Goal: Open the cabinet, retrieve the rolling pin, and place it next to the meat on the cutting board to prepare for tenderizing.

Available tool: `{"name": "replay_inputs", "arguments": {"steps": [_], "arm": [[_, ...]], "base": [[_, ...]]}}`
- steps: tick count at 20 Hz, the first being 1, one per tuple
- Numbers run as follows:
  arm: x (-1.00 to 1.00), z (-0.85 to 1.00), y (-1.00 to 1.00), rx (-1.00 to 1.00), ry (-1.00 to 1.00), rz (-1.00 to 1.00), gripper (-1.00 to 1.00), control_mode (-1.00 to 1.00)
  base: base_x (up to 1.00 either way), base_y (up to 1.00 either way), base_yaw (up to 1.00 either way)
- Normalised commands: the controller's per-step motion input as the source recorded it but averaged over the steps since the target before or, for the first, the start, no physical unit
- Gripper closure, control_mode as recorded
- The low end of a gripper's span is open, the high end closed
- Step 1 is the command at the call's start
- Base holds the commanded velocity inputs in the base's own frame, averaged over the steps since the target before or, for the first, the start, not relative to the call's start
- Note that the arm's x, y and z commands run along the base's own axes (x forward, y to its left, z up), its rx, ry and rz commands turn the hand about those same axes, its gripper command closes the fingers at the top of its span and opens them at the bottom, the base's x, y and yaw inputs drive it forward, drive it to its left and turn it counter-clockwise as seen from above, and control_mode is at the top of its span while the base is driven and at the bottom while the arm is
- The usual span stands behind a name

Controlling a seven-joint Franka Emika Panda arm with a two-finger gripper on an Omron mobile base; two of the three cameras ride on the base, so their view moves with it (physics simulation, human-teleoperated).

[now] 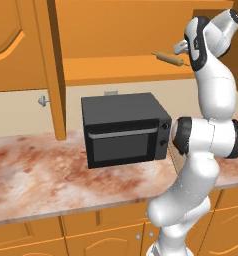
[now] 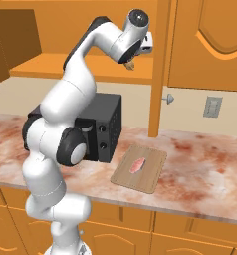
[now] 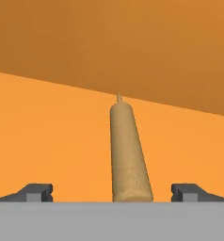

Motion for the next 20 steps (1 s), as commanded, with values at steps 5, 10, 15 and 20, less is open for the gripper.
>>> {"name": "replay_inputs", "arguments": {"steps": [5,10,15,20], "arm": [[0.48,-0.1,0.0,-0.03,0.02,0.03,-1.0,-1.0],[0.41,-0.08,0.0,-0.01,0.03,0.0,-1.0,-1.0],[0.29,-0.06,0.0,-0.01,0.04,0.0,-1.0,-1.0],[0.11,-0.15,0.0,0.0,0.04,0.01,-1.0,-1.0]], "base": [[0.0,0.0,0.0],[0.0,0.0,0.0],[0.0,0.0,0.0],[0.0,0.0,0.0]]}}
